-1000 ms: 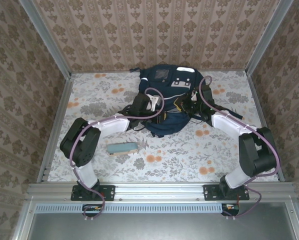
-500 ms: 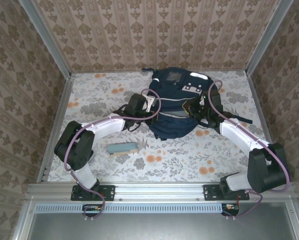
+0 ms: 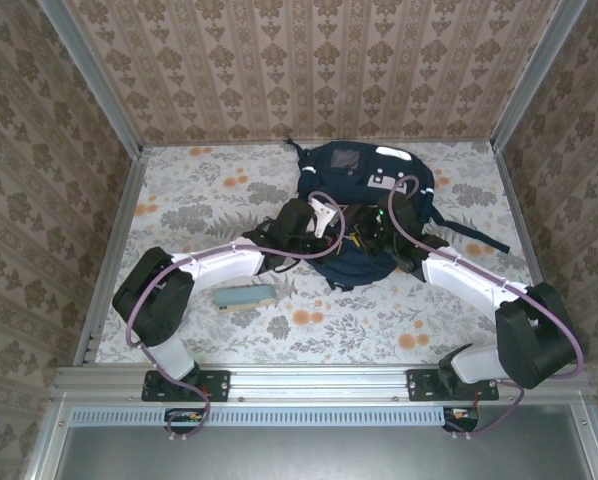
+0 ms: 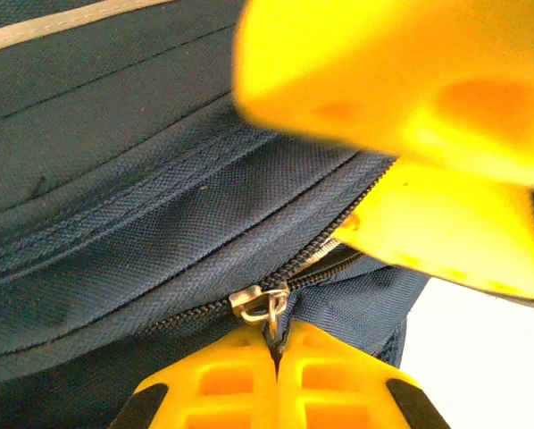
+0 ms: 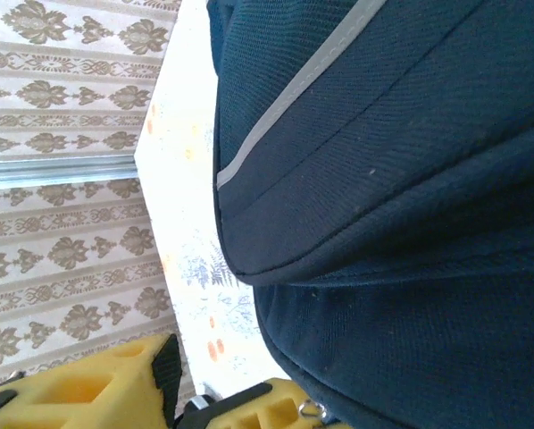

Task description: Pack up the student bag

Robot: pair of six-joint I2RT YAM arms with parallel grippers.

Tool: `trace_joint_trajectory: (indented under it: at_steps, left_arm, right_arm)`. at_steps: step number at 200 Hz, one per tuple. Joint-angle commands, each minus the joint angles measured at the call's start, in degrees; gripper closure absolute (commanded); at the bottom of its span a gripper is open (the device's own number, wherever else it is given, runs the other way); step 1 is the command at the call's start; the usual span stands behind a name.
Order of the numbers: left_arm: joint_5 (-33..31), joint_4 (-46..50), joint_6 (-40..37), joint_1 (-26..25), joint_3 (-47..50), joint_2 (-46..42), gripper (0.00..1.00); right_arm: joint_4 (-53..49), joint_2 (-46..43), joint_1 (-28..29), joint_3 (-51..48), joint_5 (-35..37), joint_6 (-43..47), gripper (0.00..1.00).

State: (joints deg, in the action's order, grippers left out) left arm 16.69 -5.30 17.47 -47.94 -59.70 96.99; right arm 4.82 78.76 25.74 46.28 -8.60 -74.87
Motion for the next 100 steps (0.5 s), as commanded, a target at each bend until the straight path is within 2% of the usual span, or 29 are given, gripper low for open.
trace_joint_trajectory:
  at_steps: [1, 32, 47, 64, 100]
  left_arm:
    - [2.59, -3.22, -0.78, -0.66, 0.87, -3.34, 1.0]
    - [-0.48, -2.01, -1.2, -0.49, 1.84, -4.65, 1.0]
    - [-3.53, -0.43, -1.18, 0.31, 2.22, -5.34, 1.0]
    - [-6.62, 1.38, -0.91, 2.01, 2.62, -6.07, 1.0]
    - [-8.98, 4.44, -1.97, 7.25, 2.52, -6.35, 1.0]
  right_arm:
    - [2.2, 0.52, 0.45, -0.54, 6.44, -4.55, 0.48]
    - [-0.9, 0.52, 0.37, 0.03, 8.87, -4.95, 0.78]
    - [-3.17, -0.04, 0.37, 0.12, 9.96, -4.13, 0.9]
    - [-6.04, -1.46, 0.29, 0.36, 10.5, -2.06, 0.96]
    - [-14.91, -5.96, -0.18, 0.34, 9.98, 2.51, 0.98]
